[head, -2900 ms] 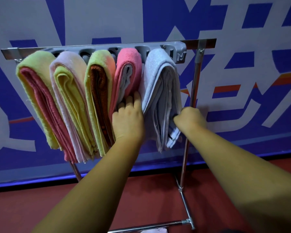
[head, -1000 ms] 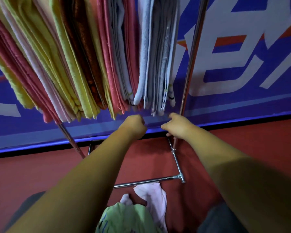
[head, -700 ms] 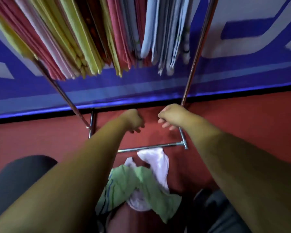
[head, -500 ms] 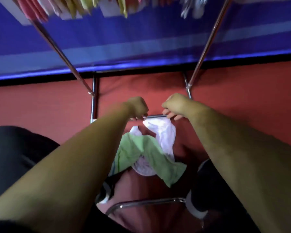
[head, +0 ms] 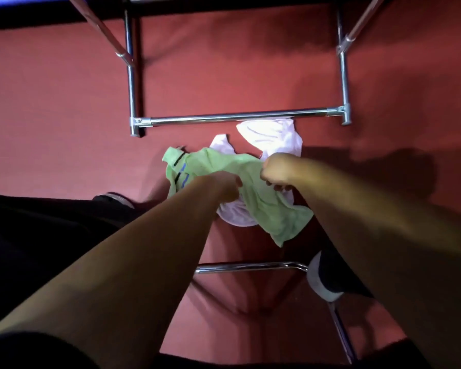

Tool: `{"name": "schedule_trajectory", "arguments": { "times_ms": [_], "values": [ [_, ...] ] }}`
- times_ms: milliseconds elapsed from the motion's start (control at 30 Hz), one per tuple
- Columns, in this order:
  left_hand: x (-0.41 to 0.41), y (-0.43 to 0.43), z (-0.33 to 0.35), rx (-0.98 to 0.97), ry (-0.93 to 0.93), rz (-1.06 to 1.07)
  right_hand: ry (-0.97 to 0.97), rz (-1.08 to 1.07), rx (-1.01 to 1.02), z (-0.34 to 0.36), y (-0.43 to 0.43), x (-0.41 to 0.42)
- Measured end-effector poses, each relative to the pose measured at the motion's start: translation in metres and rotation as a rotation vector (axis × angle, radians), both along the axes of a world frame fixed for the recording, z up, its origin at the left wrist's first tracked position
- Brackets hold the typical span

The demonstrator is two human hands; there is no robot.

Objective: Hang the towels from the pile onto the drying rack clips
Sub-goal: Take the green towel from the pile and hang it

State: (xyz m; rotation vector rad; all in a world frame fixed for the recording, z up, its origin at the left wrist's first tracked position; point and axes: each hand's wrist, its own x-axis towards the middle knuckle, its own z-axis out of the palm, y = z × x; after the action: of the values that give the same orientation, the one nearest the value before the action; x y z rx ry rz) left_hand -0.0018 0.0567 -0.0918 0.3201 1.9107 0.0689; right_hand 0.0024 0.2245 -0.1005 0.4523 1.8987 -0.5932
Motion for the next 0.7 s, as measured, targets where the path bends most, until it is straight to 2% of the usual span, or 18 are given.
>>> {"name": "schedule_trajectory", "arguments": {
  "times_ms": [100,200,367,400,500,567,633,700],
  "values": [
    [0.02,-0.007,-0.025,-0.038,0.01,-0.042,0.024,0.123,-0.005,-0.005,0.0,0.001],
    [0.028,-0.019,-0.054,-0.06,0.098,0.034,-0.008,0.151,-0.011,-0.009,0.004,0.003],
    [-0.005,-0.019,-0.052,0.136,0.226,0.244,0.006,0.199,-0.109,-0.03,0.0,0.008],
    [-0.013,-0.02,-0.05,0.166,0.248,0.343,0.025,0.213,-0.113,-0.032,-0.003,0.009],
    [-0.029,-0.021,-0.049,0.32,0.207,0.877,0.083,0.251,-0.113,-0.039,-0.011,0.013],
    [-0.04,-0.017,-0.043,0.471,0.143,1.157,0.147,0.126,-0.205,-0.042,-0.015,0.014],
    [-0.05,-0.009,-0.034,0.581,0.053,1.298,0.191,-0.074,-0.335,-0.039,-0.022,0.012],
    [-0.063,-0.001,-0.024,0.689,0.014,1.41,0.183,-0.224,-0.293,-0.03,-0.028,0.001]
  ]
}}
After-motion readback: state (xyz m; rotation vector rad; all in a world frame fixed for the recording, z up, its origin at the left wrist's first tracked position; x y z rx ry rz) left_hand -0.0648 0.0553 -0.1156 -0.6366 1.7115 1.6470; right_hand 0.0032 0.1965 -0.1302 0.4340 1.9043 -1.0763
